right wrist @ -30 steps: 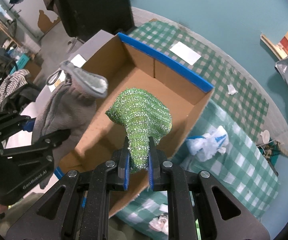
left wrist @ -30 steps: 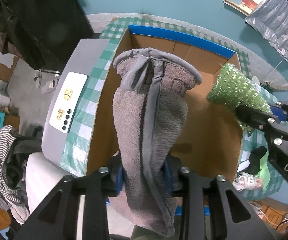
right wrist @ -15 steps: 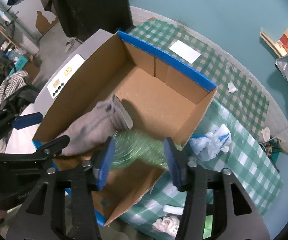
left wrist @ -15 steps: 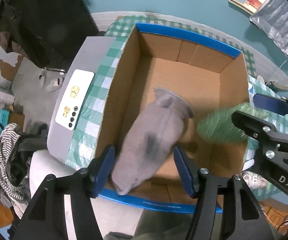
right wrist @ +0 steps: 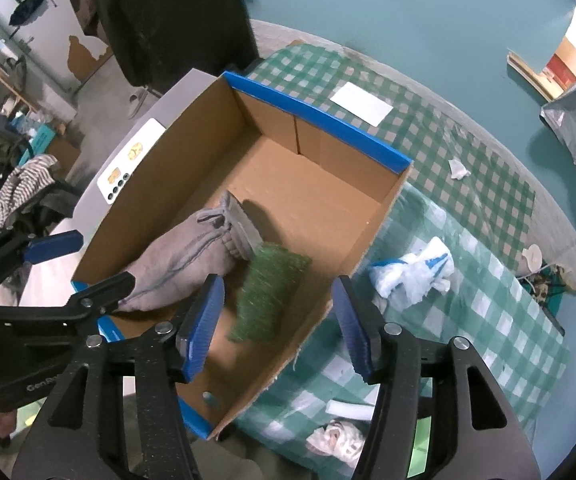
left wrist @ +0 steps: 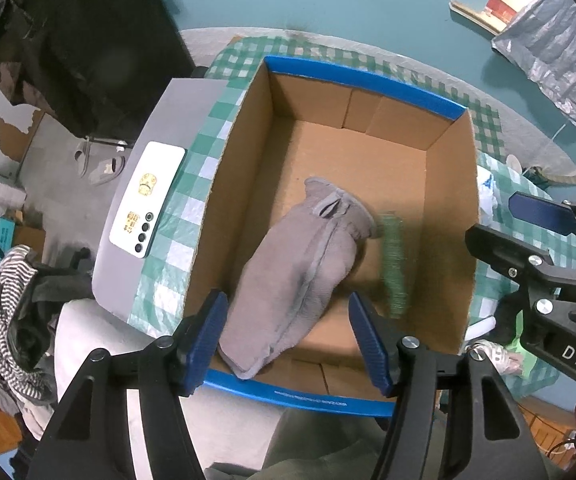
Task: Organize soft objects
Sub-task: 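Lower the glove into the box with the left tool while the right tool drops the green pad beside it, then withdraw both tools from the box toward the light-green cloth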
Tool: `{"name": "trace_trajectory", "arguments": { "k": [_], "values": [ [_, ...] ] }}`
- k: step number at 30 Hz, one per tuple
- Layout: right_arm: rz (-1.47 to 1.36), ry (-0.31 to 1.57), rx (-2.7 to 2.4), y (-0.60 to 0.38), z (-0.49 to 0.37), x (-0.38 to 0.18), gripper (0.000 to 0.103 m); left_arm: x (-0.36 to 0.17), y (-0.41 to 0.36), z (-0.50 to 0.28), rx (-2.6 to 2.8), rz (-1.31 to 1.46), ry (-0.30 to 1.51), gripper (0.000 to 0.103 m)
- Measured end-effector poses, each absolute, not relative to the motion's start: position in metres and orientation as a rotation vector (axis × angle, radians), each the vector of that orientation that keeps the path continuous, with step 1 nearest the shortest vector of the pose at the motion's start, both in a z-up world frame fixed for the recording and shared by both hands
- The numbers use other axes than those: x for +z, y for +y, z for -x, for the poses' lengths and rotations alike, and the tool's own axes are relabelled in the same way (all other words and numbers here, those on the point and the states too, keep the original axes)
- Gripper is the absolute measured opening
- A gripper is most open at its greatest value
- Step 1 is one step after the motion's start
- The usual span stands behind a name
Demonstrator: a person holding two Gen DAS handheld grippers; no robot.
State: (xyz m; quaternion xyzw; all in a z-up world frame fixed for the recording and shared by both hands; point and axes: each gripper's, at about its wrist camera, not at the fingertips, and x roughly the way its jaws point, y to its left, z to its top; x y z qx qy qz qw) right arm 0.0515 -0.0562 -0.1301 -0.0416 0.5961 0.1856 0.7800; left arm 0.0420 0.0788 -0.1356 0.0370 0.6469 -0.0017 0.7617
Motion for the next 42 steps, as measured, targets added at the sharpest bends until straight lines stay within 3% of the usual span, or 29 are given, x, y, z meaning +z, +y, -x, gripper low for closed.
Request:
{"name": "trace_trajectory", "arguments": {
  "k": [42],
  "values": [
    [-0.128, 1.340, 0.057, -0.221, 0.012, -0.137, 0.064, -0.128, -0.034, -0.035, -0.250, -0.245, 1.397, 0.065]
  ]
}}
